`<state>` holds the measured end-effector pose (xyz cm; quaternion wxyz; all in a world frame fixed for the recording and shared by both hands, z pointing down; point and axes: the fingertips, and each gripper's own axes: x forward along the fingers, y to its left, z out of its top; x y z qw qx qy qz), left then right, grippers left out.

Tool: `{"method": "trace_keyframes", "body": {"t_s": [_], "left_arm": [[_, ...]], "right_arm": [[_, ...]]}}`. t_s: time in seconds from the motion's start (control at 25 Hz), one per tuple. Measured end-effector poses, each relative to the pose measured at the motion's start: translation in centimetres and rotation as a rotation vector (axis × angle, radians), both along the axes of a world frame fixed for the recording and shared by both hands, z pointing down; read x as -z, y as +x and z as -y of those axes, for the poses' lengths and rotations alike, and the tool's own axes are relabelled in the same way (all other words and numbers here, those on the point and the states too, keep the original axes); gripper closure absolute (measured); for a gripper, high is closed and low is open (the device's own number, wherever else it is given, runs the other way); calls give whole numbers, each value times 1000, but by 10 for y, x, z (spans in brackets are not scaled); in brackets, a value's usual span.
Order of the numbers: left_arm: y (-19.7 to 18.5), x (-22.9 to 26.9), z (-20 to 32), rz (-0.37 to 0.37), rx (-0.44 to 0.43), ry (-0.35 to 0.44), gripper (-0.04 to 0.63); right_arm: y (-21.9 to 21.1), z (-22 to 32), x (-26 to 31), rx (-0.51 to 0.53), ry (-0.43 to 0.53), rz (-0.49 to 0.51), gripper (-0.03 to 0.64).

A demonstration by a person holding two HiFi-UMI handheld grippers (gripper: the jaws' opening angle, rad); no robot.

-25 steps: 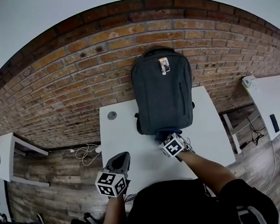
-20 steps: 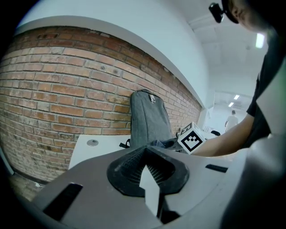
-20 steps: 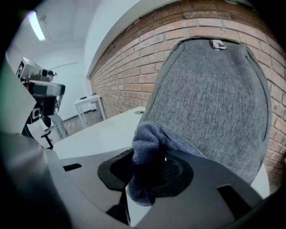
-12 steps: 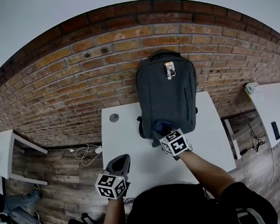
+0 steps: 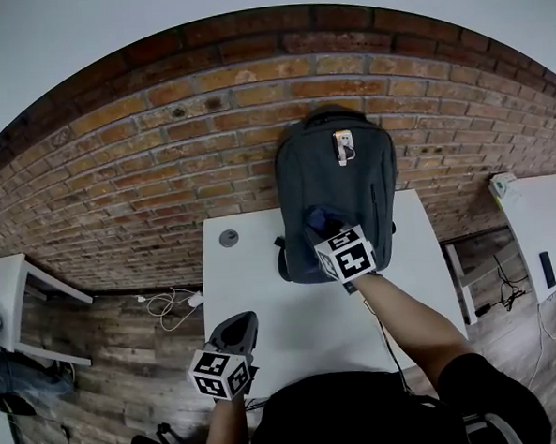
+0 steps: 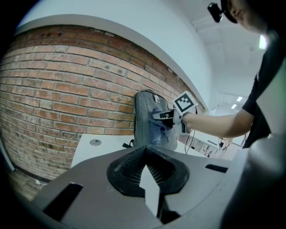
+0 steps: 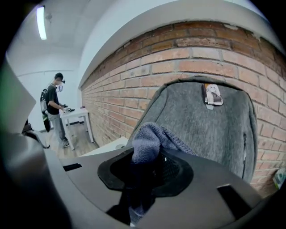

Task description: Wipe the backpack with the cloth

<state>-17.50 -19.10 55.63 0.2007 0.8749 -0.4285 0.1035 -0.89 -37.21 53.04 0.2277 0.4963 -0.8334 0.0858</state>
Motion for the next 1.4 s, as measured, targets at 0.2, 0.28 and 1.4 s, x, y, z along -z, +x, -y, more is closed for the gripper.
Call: {"method": "trace_keyframes", "body": {"t_s": [0.2,0.28,1.4], "left_arm": [[-4,-5,0,-1,16,-15,599],[-6,-6,2,-1,21,-15,598],[-15,-8,4,-1,51,-27,598]], "right_arm": [[16,45,35,-40,56,-9,514],[19,62,50,-33,79,-11,514],[-38,115,125,142,201,48,514]]}}
